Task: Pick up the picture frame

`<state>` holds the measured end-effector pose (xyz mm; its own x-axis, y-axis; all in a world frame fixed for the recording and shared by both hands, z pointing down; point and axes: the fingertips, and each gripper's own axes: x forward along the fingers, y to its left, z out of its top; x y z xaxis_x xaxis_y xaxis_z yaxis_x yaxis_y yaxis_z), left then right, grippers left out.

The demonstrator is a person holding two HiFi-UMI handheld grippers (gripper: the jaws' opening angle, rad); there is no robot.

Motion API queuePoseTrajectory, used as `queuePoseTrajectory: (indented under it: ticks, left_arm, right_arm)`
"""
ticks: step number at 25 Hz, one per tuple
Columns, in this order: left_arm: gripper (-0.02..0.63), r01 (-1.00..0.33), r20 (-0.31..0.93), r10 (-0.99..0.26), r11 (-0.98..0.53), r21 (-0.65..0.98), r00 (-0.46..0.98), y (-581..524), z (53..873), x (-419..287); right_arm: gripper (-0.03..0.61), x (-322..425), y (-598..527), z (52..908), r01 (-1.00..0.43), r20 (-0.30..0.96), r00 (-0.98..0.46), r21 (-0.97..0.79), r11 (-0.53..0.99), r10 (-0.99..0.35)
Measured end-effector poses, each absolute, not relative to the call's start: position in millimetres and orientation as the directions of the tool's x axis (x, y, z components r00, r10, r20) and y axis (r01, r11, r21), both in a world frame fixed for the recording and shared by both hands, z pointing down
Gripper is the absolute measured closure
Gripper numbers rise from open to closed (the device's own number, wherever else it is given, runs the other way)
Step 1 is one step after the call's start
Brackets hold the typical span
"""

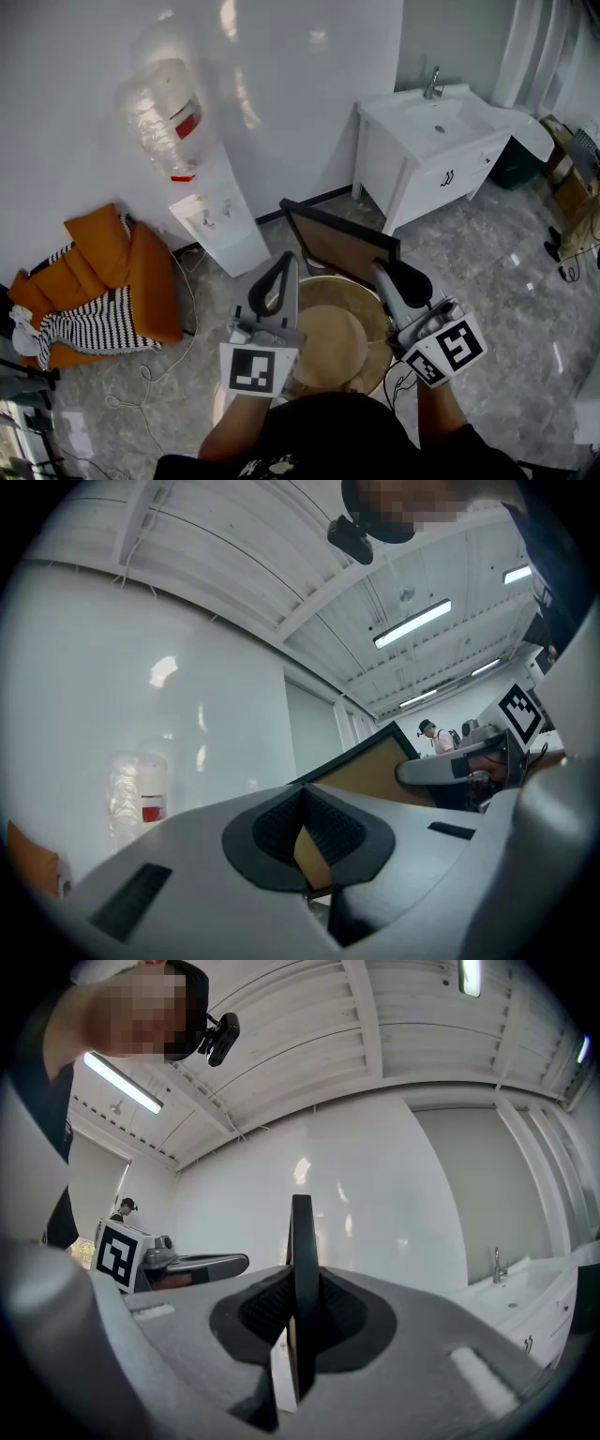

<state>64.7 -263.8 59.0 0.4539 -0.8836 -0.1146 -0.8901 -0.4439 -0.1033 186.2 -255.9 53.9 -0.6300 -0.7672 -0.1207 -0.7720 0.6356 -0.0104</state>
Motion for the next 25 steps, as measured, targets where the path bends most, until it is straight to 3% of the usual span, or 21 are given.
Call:
queuePoseTrajectory:
  ticks: [25]
  left_arm:
    - [0.600, -0.897, -0.104, -0.892, -0.431, -0.098, 0.440, -257.4, 64.8, 67.4]
  right_arm:
    - [0.532, 187.8, -248.8, 60.1, -0.785, -0.102, -0.619, 0.032, 0.619, -0.779]
